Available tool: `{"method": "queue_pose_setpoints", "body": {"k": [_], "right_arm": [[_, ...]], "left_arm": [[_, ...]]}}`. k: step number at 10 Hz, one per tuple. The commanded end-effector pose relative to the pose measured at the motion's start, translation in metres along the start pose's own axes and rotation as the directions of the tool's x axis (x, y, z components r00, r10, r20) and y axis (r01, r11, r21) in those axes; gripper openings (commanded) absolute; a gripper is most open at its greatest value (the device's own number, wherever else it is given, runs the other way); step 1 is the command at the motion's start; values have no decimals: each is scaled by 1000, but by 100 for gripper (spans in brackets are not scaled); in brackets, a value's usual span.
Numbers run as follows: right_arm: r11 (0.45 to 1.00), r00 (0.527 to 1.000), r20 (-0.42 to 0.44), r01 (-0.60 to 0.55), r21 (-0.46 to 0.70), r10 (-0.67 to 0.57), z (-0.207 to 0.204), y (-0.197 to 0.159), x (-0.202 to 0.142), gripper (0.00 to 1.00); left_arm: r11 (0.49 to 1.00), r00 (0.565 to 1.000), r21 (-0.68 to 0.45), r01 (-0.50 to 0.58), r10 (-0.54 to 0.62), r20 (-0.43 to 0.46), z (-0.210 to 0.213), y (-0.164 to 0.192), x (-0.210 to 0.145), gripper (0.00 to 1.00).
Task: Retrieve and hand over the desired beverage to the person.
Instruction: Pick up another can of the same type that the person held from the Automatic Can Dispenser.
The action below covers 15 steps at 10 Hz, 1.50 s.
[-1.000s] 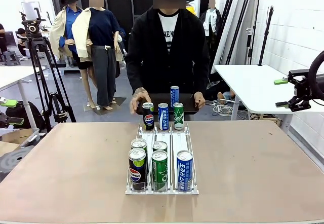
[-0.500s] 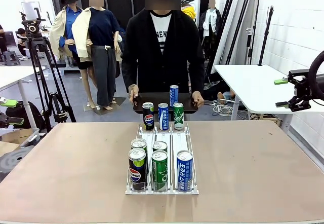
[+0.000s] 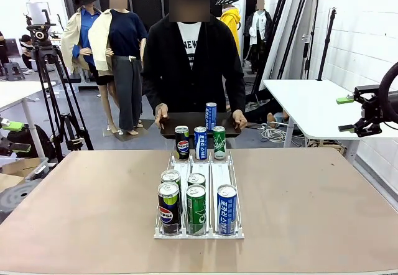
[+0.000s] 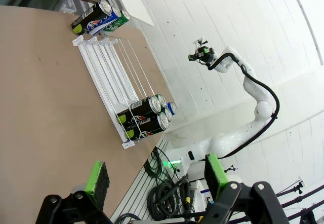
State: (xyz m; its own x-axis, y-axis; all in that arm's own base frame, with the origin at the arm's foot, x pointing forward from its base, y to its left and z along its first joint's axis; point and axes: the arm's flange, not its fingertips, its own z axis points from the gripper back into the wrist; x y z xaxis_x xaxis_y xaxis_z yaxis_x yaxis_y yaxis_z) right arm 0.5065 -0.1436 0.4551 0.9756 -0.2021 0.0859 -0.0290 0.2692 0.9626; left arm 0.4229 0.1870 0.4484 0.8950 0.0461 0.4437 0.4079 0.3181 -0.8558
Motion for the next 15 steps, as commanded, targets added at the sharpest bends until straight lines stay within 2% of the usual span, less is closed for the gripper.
{"method": "queue_pose_setpoints", "body": {"k": [1,4,9,13,15], "right_arm": [[1000,1000,4,-9,-11,9,-1,0,0,100],[1000,1000,4,-9,-11,9,-1,0,0,100],[1000,1000,4,-9,-11,9,-1,0,0,100],[1000,1000,4,-9,-11,9,-1,0,0,100],[1000,1000,4,-9,-11,9,-1,0,0,100]], "left_arm": [[999,999,29,-32,33,-38,-25,-29,-2,100],[996,998,77,-44,47,-46,-61,-57,6,100],[989,983,144,27,0,-183,-129,-134,16,100],[957,962,272,100,-23,-272,-195,-179,-7,100],[930,958,344,132,-31,-285,-225,-196,-12,100]]}}
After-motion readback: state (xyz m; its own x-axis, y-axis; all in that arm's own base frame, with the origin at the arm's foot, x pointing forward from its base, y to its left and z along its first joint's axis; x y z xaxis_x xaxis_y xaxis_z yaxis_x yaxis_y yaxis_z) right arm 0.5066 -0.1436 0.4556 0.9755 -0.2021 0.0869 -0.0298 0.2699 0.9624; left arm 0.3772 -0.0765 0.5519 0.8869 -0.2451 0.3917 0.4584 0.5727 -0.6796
